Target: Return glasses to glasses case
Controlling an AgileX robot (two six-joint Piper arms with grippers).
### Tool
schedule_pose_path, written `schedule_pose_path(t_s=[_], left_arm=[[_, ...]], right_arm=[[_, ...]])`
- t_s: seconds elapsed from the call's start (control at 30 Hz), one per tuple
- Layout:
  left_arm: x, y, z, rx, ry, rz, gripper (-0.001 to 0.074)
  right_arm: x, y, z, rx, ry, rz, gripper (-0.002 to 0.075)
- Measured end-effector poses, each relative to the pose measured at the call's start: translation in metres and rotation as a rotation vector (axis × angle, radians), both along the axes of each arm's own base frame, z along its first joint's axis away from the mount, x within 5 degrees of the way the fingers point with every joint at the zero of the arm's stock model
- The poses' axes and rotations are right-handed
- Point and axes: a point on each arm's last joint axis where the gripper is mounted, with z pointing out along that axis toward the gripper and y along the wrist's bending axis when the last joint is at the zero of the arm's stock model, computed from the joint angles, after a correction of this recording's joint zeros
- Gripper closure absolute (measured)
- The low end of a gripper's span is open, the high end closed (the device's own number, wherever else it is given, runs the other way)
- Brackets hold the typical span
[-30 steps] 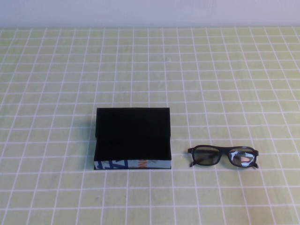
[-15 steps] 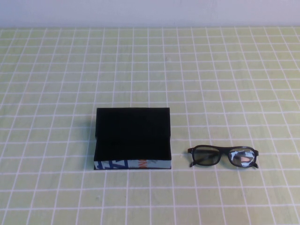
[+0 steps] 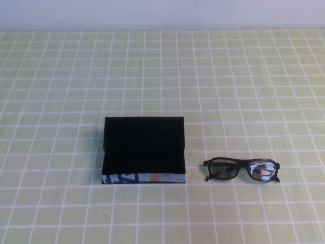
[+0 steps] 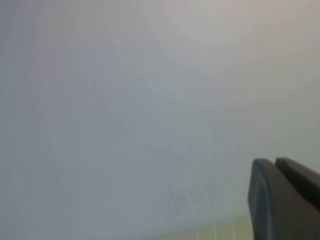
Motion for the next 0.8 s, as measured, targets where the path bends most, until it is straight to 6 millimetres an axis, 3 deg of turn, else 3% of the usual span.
schedule_pose_path(t_s=[0.2, 0.33, 0.47, 0.57, 0.8], left_arm=[[-0.002, -0.001, 0.016, 0.059, 0.253, -0.002, 0.0738], [0.005, -0.002, 0.016, 0.079, 0.482, -0.017, 0.0738], [0.019, -0.006, 0.008, 0.086, 0.74, -0.051, 0.0738], [0.029, -0.01, 0.0, 0.092, 0.898, -0.071, 0.0738], [0.039, -0.011, -0.007, 0.116, 1.004, -0.071, 0.0738]], right_arm=[[0.056, 0.011, -0.021, -0.002, 0.404, 0.123, 0.0743], [0.087, 0.027, -0.039, -0.13, 0.58, 0.269, 0.0743], [0.107, 0.037, -0.052, -0.301, 0.64, 0.367, 0.0743], [0.115, 0.041, -0.055, -0.309, 0.643, 0.411, 0.0743], [0.13, 0.047, -0.062, -0.335, 0.684, 0.475, 0.0743]])
